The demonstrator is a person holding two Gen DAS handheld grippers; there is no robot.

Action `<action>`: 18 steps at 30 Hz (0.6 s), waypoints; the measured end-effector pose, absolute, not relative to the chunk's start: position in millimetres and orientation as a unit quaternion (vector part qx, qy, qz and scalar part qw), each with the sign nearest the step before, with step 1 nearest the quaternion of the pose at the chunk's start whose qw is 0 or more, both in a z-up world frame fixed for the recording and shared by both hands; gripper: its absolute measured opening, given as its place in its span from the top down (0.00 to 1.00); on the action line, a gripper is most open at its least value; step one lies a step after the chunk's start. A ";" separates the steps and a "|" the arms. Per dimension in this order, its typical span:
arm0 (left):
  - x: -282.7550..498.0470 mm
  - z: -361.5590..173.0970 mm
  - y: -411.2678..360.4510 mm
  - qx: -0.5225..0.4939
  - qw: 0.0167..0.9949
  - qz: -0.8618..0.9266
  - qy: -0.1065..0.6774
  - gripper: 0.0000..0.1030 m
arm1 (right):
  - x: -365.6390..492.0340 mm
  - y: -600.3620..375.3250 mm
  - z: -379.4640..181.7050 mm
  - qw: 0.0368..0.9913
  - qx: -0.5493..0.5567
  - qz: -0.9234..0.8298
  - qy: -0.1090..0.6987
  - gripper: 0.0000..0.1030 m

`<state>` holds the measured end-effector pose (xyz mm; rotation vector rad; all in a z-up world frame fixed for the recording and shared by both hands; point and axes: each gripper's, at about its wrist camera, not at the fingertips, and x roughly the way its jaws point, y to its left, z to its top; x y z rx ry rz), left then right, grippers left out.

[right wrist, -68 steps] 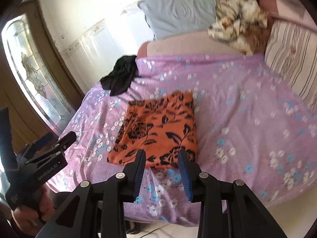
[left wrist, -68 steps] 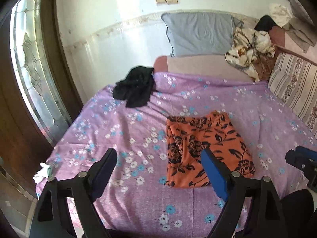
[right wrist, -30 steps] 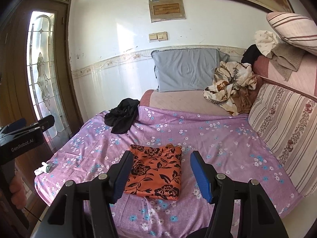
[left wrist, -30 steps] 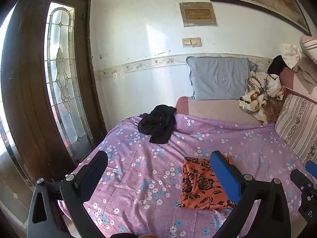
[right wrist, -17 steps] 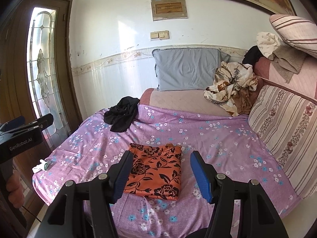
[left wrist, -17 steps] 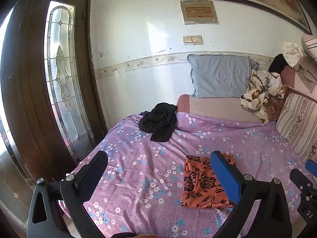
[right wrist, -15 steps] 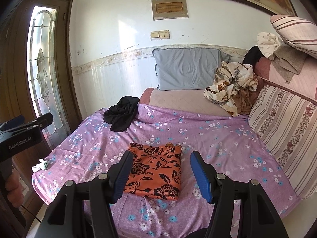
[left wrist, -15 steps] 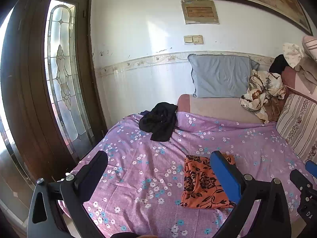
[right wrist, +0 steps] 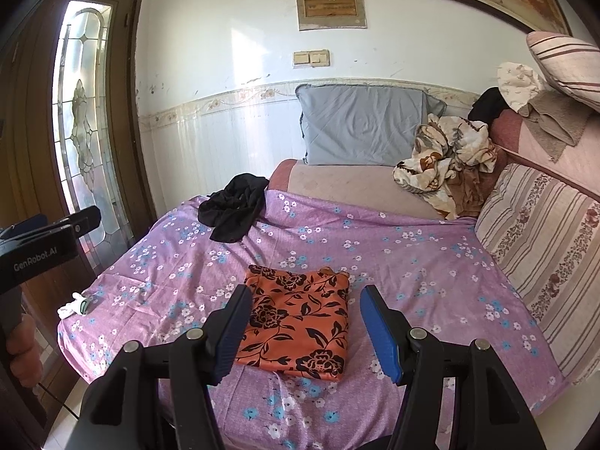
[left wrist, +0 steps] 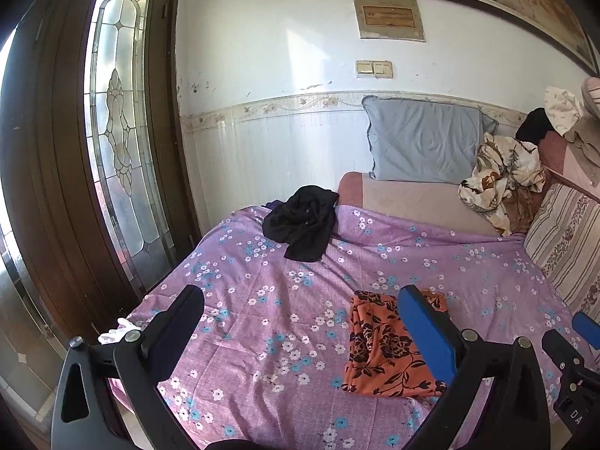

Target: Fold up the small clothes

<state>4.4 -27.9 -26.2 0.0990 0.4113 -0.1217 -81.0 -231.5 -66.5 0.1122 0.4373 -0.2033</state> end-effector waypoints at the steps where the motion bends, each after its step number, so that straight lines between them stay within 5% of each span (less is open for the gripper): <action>1: 7.7 -27.0 -27.4 0.049 0.975 -0.060 0.208 0.00 | -78.9 -231.0 -67.1 0.969 0.055 -0.100 0.218 0.38; 18: 54.8 -44.6 -25.1 0.043 0.970 -0.047 0.233 0.00 | -27.9 -226.2 -70.9 0.969 0.051 -0.085 0.228 0.38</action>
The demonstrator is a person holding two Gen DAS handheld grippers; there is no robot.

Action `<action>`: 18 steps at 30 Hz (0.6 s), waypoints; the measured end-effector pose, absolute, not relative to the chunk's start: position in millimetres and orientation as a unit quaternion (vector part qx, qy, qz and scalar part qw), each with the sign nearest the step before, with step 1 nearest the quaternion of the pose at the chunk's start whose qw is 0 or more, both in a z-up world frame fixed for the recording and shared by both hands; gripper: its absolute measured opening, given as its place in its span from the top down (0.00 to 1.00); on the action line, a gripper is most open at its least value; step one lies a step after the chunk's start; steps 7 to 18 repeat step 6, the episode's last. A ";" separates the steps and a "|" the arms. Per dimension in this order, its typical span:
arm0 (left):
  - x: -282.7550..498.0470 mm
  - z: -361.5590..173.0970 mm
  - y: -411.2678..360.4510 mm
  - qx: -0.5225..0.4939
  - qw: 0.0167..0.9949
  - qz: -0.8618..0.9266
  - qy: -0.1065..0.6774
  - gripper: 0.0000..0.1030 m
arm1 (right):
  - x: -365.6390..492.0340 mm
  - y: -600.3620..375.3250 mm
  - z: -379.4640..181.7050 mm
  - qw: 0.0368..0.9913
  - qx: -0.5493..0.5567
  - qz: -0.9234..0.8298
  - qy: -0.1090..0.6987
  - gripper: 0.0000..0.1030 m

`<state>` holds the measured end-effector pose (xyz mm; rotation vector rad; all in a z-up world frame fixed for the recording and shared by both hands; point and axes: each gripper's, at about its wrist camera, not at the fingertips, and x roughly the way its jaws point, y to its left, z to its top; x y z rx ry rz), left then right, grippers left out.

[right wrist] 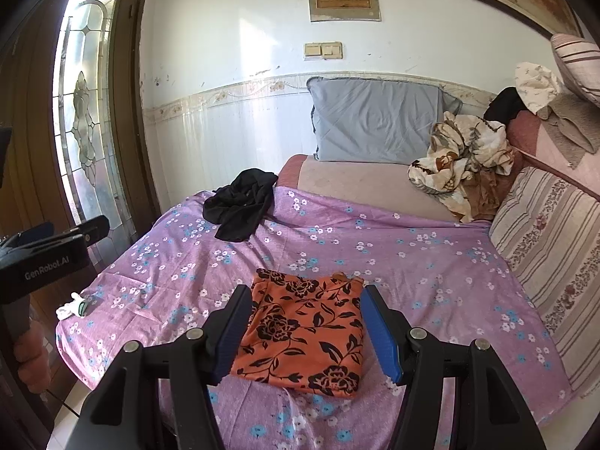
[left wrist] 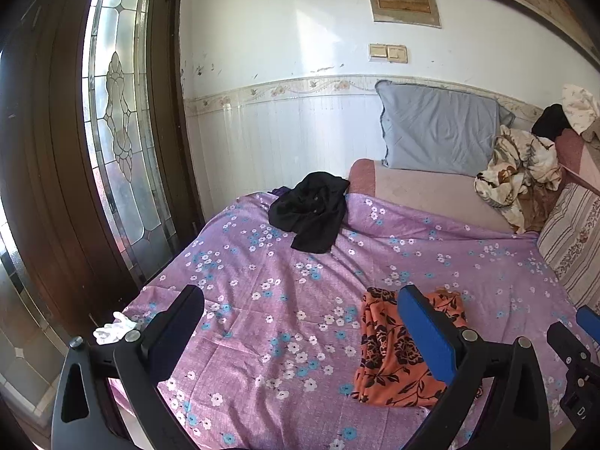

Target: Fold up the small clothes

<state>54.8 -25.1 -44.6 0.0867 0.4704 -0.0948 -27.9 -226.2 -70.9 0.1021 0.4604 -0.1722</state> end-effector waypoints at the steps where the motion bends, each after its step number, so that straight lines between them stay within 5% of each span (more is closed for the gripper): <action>1: 57.7 -45.6 -25.3 0.042 0.970 -0.049 0.235 0.00 | -25.3 -226.0 -71.9 0.968 0.051 -0.085 0.229 0.38; 18: 74.4 -53.5 -29.6 0.039 0.969 -0.053 0.239 0.00 | -3.1 -233.7 -77.9 0.967 0.054 -0.083 0.234 0.38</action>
